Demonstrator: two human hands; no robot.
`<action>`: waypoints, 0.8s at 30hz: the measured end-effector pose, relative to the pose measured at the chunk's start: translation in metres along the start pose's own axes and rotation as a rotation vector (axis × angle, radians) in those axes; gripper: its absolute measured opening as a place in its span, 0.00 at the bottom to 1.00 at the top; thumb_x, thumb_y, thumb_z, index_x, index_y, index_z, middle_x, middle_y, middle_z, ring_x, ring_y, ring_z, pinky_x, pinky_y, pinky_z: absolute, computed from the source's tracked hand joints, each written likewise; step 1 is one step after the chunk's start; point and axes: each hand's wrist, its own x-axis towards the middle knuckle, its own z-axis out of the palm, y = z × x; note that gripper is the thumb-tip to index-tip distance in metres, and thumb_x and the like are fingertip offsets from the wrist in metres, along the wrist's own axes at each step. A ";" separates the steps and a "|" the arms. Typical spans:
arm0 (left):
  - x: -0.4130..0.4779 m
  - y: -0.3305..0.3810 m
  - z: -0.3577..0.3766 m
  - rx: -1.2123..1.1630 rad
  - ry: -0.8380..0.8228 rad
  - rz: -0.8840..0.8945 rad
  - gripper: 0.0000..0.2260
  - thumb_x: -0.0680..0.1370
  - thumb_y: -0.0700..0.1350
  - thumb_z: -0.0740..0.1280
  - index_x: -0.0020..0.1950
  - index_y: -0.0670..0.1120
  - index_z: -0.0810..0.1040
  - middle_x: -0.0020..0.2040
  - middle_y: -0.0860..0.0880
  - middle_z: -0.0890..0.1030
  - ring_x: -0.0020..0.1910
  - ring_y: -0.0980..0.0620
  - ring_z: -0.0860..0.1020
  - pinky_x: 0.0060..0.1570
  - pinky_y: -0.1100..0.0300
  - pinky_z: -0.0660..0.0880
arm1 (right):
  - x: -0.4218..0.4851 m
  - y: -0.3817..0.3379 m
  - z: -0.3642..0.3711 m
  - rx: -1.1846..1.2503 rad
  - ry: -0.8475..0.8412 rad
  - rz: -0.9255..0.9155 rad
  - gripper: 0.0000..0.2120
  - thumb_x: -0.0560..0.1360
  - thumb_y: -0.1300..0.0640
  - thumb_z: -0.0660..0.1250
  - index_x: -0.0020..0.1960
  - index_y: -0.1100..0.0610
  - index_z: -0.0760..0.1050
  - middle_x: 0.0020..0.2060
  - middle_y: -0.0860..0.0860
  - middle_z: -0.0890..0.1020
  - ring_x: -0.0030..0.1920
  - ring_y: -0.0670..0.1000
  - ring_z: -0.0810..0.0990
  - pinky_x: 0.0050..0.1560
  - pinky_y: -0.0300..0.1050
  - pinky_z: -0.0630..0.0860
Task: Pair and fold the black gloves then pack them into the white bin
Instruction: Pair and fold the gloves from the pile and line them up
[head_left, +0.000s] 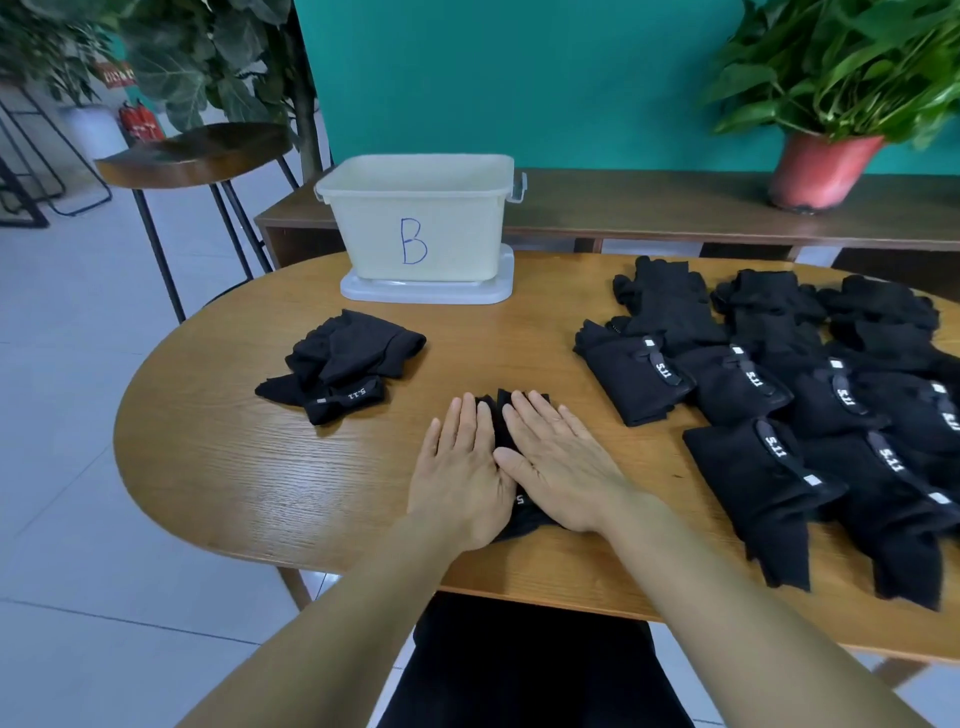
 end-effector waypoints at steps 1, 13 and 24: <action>0.000 -0.003 0.000 0.011 0.010 0.014 0.33 0.80 0.60 0.35 0.79 0.42 0.34 0.79 0.44 0.34 0.77 0.48 0.32 0.76 0.52 0.34 | 0.000 0.002 0.001 0.013 -0.001 0.000 0.31 0.82 0.39 0.38 0.80 0.52 0.37 0.78 0.46 0.36 0.76 0.43 0.32 0.77 0.46 0.35; -0.005 -0.030 -0.001 0.007 0.138 0.005 0.42 0.70 0.66 0.23 0.80 0.45 0.36 0.81 0.48 0.41 0.78 0.54 0.36 0.74 0.53 0.30 | -0.016 0.006 0.002 0.110 0.051 0.152 0.37 0.76 0.33 0.33 0.79 0.51 0.35 0.78 0.46 0.37 0.76 0.44 0.32 0.77 0.48 0.35; -0.049 -0.034 -0.039 -0.203 0.342 0.362 0.26 0.74 0.69 0.57 0.62 0.56 0.78 0.63 0.60 0.77 0.65 0.59 0.71 0.67 0.59 0.53 | -0.055 0.004 -0.012 0.239 0.404 0.034 0.41 0.75 0.31 0.33 0.80 0.52 0.54 0.79 0.47 0.55 0.78 0.42 0.43 0.77 0.45 0.37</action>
